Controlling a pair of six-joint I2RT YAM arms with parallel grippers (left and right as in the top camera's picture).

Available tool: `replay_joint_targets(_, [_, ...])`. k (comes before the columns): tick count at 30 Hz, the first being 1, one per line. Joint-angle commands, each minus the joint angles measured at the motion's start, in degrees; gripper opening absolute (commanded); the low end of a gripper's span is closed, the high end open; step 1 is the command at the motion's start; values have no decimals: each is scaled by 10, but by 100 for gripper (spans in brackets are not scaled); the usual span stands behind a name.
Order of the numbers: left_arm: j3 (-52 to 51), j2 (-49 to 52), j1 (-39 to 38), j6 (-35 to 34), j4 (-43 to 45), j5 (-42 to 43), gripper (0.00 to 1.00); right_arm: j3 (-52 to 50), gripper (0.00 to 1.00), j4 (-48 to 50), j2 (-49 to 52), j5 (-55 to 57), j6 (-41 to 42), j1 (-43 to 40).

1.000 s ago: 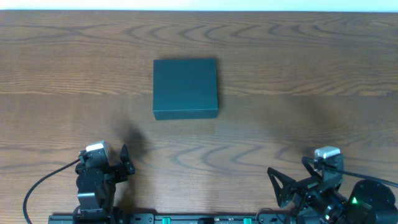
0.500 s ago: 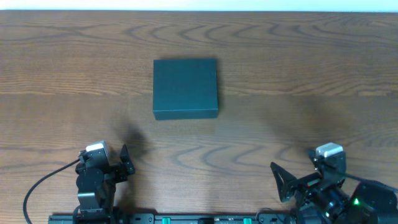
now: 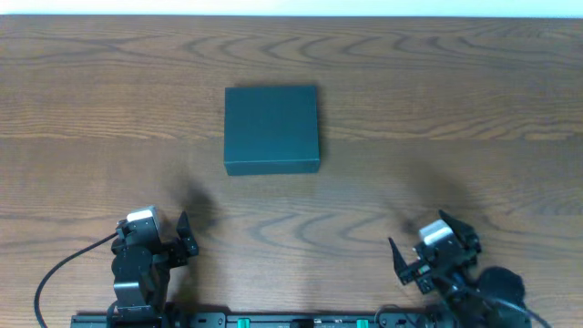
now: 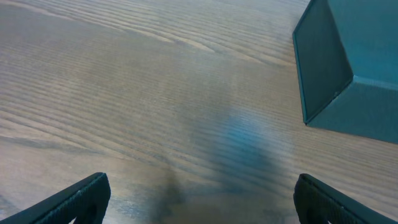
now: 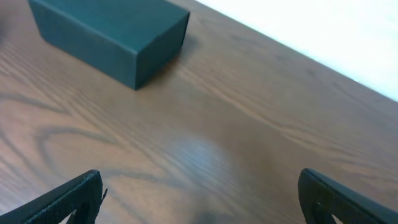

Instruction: Pack container

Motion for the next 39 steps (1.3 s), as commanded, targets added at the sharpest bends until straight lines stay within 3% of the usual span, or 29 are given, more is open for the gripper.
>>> replay_joint_targets(1, [-5, -3, 1, 5, 0, -1, 95, -47, 99, 18, -4, -5, -1, 6])
replay_joint_targets(8, [-5, -3, 1, 6, 0, 0, 95, -130, 99, 37, -4, -3, 81, 6])
replay_joint_targets(39, [-5, -3, 1, 5, 0, -1, 95, -129, 99, 40, -3, -4, 81, 6])
